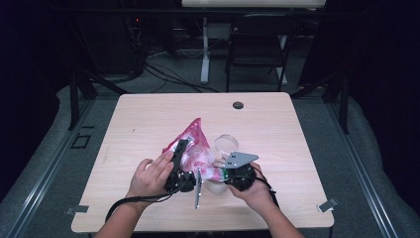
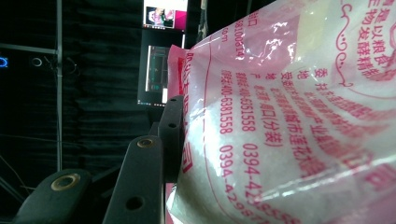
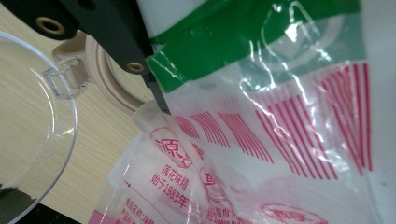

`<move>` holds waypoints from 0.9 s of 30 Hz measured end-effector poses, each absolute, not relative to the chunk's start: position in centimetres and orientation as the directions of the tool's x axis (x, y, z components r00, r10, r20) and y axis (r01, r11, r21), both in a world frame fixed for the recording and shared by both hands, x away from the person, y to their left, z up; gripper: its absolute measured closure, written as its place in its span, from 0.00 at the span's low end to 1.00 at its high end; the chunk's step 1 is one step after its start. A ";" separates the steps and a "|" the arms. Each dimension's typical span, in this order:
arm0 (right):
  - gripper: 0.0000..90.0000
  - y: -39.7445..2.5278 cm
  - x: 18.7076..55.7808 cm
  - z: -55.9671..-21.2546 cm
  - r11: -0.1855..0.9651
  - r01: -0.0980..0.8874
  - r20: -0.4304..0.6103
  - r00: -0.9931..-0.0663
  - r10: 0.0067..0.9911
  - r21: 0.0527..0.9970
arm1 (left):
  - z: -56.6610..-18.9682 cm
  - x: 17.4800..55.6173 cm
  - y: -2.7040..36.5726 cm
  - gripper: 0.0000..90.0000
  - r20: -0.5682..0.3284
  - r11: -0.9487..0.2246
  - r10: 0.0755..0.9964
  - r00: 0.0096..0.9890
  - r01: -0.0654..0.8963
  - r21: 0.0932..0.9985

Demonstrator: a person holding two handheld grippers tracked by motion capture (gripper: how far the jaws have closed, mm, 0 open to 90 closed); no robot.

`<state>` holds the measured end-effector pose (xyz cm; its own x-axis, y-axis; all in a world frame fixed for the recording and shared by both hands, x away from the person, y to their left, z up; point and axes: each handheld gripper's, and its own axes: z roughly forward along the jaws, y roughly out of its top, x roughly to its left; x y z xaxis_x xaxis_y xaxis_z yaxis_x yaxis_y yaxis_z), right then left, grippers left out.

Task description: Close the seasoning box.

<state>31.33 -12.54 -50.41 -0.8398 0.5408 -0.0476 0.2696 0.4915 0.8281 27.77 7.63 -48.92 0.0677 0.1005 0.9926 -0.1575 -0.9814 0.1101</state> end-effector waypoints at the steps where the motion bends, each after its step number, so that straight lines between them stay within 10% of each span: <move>1: 1.00 -12.6 31.3 -50.4 0.493 0.269 -0.048 -0.841 0.539 0.828 | -48.9 27.8 7.6 0.73 0.993 -0.982 0.099 0.067 -0.154 0.109; 27: 1.00 -13.3 31.2 -50.0 0.481 0.273 -0.048 -0.831 0.554 0.833 | -48.1 28.0 6.6 0.73 0.995 -0.978 0.087 0.058 -0.183 0.096</move>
